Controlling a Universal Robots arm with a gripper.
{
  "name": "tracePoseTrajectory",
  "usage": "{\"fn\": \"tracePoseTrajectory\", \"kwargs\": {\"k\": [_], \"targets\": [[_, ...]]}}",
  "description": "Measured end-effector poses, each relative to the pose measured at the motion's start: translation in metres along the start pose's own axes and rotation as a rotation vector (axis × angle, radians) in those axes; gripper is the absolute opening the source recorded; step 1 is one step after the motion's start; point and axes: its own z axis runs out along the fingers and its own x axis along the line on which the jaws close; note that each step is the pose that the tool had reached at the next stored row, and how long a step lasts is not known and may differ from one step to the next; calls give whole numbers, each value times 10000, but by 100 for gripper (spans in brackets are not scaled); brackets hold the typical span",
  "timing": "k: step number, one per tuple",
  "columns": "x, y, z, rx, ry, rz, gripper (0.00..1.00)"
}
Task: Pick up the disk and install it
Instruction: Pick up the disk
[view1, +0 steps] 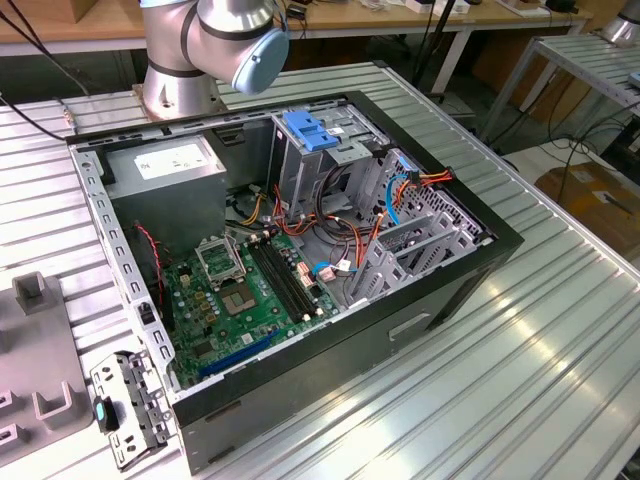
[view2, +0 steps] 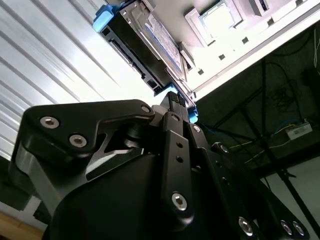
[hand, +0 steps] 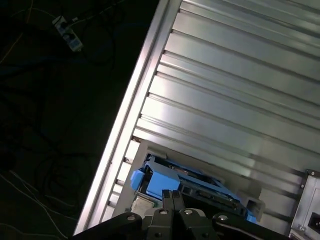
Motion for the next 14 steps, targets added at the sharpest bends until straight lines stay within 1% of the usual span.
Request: {"fn": "tracePoseTrajectory", "kwargs": {"k": [1,4,5,7,10,14], "targets": [[8,3,6,-26,-5,-110,11],[33,12,19,-84,-22,-268,11],[37,13,22,-97,-25,-342,11],[39,14,25,-100,-14,-638,11],[40,14,30,-82,27,-1555,11],[39,14,33,-70,58,-2235,11]]}}
